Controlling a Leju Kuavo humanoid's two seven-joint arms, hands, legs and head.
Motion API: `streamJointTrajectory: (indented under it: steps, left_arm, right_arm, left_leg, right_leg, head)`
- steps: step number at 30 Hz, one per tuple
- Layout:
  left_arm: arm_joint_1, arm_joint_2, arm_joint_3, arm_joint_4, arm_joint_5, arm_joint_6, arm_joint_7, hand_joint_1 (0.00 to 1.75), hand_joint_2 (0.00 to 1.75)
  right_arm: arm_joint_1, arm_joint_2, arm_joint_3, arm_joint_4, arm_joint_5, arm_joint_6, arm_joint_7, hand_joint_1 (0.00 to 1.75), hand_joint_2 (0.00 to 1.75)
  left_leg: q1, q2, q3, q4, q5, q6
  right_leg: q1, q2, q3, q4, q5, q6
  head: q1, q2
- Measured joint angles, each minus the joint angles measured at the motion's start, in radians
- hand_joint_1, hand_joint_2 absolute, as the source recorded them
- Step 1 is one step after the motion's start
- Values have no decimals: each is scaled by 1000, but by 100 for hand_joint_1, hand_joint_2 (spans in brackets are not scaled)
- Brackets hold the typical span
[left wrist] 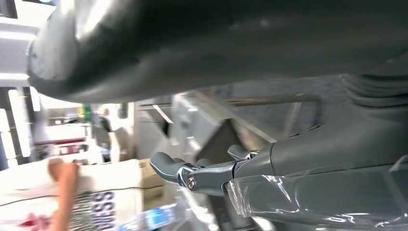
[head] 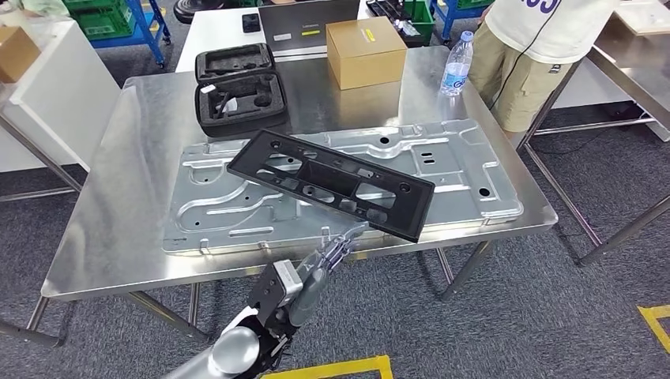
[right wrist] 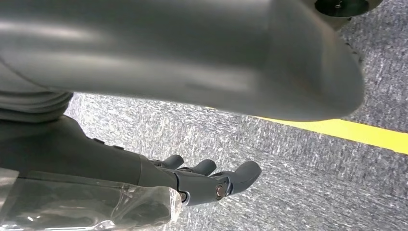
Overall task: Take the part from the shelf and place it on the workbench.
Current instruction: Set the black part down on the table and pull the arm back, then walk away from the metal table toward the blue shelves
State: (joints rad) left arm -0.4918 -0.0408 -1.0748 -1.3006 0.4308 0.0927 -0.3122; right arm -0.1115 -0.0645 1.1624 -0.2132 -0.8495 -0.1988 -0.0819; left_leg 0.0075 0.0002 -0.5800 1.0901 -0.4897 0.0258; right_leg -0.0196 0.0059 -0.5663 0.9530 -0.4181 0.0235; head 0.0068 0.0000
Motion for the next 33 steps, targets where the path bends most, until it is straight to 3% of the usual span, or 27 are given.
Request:
streamJointTrajectory:
  steps: [2, 6, 8, 10, 11, 12, 13, 16, 18, 20, 22, 23, 26, 27, 28, 29, 31, 33]
  left_arm:
    - [18, -6, 4, 45, -27, 5, -15, 0, 0]
    - [57, -25, 9, 134, -75, 33, -36, 0, 0]
    - [67, -39, 10, 176, -100, 49, -40, 0, 0]
    - [78, -51, 12, 221, -118, 59, -41, 0, 0]
    - [86, -55, 12, 243, -123, 61, -41, 0, 0]
    - [94, -58, 13, 264, -128, 63, -41, 0, 0]
    - [101, -62, 13, 283, -131, 63, -41, 0, 0]
    - [108, -74, 14, 326, -144, 72, -38, 0, 0]
    - [110, -81, 15, 359, -165, 90, -29, 0, 0]
    - [120, -88, 15, 407, -189, 118, -22, 0, 0]
    - [134, -92, 16, 463, -197, 139, -21, 0, 0]
    - [141, -93, 18, 491, -194, 145, -22, 0, 0]
    - [160, -96, 27, 579, -183, 163, -23, 0, 0]
    - [166, -97, 31, 608, -177, 169, -18, 0, 0]
    - [172, -98, 37, 634, -168, 173, -14, 0, 0]
    - [176, -99, 43, 655, -158, 176, -9, 0, 0]
    - [181, -101, 57, 694, -136, 178, -1, 0, 0]
    - [183, -105, 70, 727, -121, 190, 7, 0, 0]
  right_arm:
    - [-1, 1, 0, 0, -1, 0, 6, 0, 0]
    - [-1, 2, 0, 0, -5, 0, 8, 0, 0]
    - [-1, 2, 0, 0, -8, -1, 7, 0, 0]
    - [-1, 3, 0, 0, -9, -3, 7, 0, 0]
    - [0, 4, 0, 0, -9, -3, 6, 0, 0]
    - [0, 4, 0, 0, -9, -4, 6, 0, 0]
    - [1, 4, 0, 0, -9, -4, 6, 0, 0]
    - [-1, 4, 0, 0, -10, -5, 6, 0, 0]
    - [-3, 6, 0, 0, -11, -6, 6, 0, 0]
    - [-2, 8, 0, 0, -15, -8, 8, 0, 0]
    - [-1, 12, 0, 0, -18, -9, 12, 0, 0]
    - [-2, 13, 0, 0, -19, -11, 13, 0, 0]
    - [-2, 14, 0, 0, -21, -14, 15, 0, 0]
    - [-2, 15, 0, 0, -21, -14, 15, 0, 0]
    - [-1, 15, 0, 0, -22, -15, 15, 0, 0]
    - [-1, 16, 0, 0, -22, -15, 15, 0, 0]
    - [-1, 17, 0, 0, -22, -17, 15, 0, 0]
    - [-2, 18, 0, 0, -23, -20, 15, 0, 0]
  left_leg:
    - [-6, 0, 61, -119, 33, 11]
    - [-10, -1, 64, -146, 49, 28]
    - [-5, 1, 59, -152, 61, 41]
    - [-5, 3, 50, -152, 68, 47]
    - [-6, 4, 46, -151, 71, 48]
    - [-7, 5, 43, -151, 73, 47]
    - [-7, 5, 39, -149, 76, 46]
    - [-7, 3, 32, -141, 79, 39]
    - [-11, 3, 26, -136, 83, 29]
    - [-11, 3, 21, -136, 88, 17]
    - [-7, 2, 9, -115, 70, 6]
    - [-5, 1, -8, -78, 42, 1]
    - [-1, 1, -85, 121, -68, -11]
    - [-1, 1, -96, 160, -82, -13]
    - [-1, 1, -87, 159, -77, -12]
    - [-1, 1, -57, 115, -55, -9]
    - [-4, 1, 34, -41, 1, 2]
    - [-10, 1, 84, -139, 29, 11]
  right_leg:
    - [3, 0, -4, 1, 5, 8]
    - [2, -1, -12, 5, 7, 29]
    - [0, -1, -39, 69, -43, 37]
    - [-1, -2, -90, 204, -123, 43]
    - [-1, -2, -111, 264, -149, 46]
    - [-2, -2, -117, 292, -156, 48]
    - [-2, -2, -101, 279, -144, 49]
    - [-3, -1, 20, 75, -64, 48]
    - [0, 1, 56, 2, -47, 40]
    - [3, 2, 50, -1, -41, 27]
    - [1, 0, 43, -2, -32, 12]
    - [0, 0, 38, -4, -27, 5]
    - [1, -2, 20, -3, -15, -7]
    - [2, -2, 15, -3, -12, -7]
    - [3, -2, 11, -3, -8, -7]
    - [3, -2, 8, -3, -5, -5]
    - [5, -2, 4, -2, 1, 0]
    - [8, -3, 1, -1, 6, 9]
  head:
    - [0, 0]
    - [1, 0]
    - [2, 0]
    - [4, 0]
    - [5, 0]
    - [5, 0]
    - [5, 0]
    - [5, 0]
    - [5, 0]
    - [4, 0]
    - [3, 0]
    - [3, 0]
    - [0, 0]
    - [0, 0]
    - [0, 0]
    - [0, 0]
    - [0, 0]
    - [0, 0]
